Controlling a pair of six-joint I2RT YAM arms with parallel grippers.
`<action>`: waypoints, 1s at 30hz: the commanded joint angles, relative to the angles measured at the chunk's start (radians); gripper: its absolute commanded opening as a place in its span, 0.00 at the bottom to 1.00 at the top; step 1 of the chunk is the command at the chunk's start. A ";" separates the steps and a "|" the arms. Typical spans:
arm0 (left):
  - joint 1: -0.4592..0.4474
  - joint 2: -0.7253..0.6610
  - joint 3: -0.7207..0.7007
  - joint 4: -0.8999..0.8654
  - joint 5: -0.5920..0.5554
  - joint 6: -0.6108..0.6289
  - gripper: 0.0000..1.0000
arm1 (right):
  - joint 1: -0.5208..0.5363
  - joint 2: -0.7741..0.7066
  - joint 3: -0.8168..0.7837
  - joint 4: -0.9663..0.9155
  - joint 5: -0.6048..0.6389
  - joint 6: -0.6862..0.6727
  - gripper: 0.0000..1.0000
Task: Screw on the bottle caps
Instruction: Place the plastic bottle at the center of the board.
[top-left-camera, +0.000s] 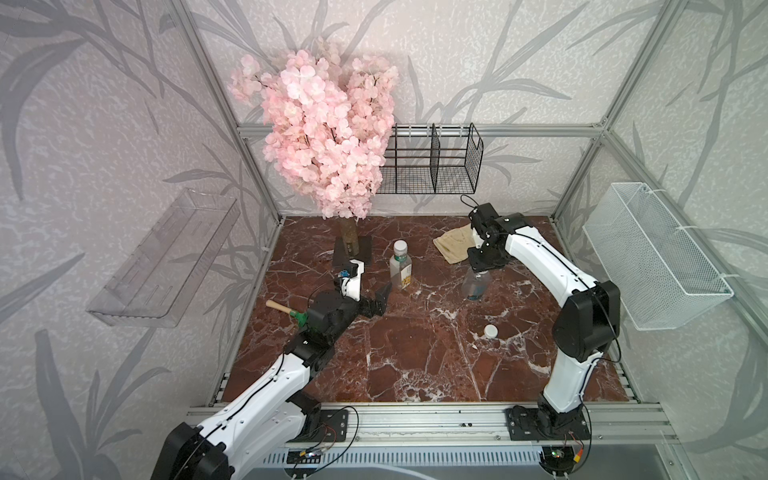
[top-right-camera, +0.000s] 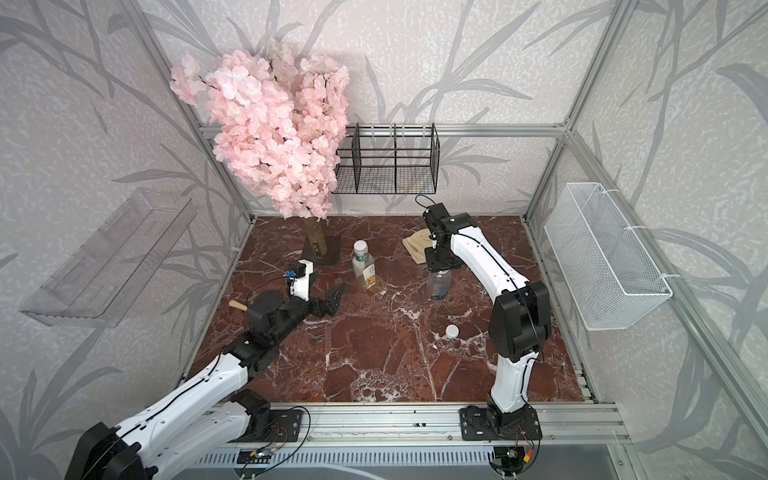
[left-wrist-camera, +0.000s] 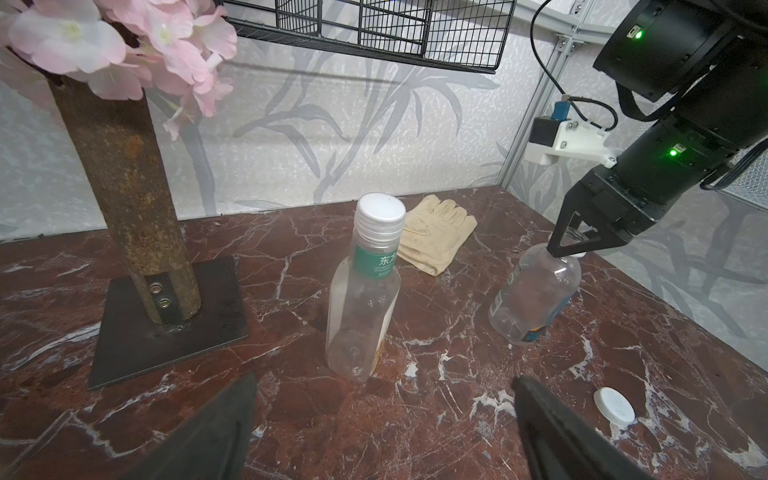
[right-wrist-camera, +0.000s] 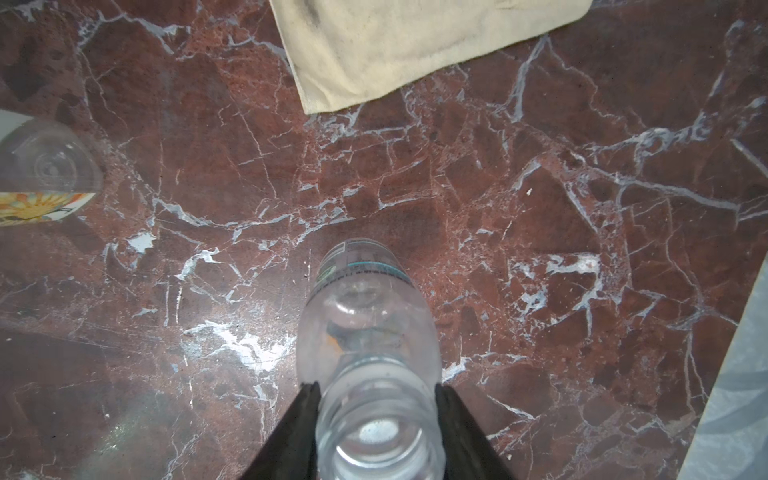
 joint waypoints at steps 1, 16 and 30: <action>0.000 0.002 0.009 0.007 0.016 0.007 0.98 | 0.026 0.000 0.053 -0.020 -0.031 -0.001 0.32; 0.001 -0.001 0.009 0.003 0.015 0.008 1.00 | 0.234 0.107 0.246 -0.088 0.004 0.024 0.30; 0.001 -0.004 0.008 0.002 0.011 0.008 1.00 | 0.309 0.153 0.240 -0.089 0.054 0.039 0.34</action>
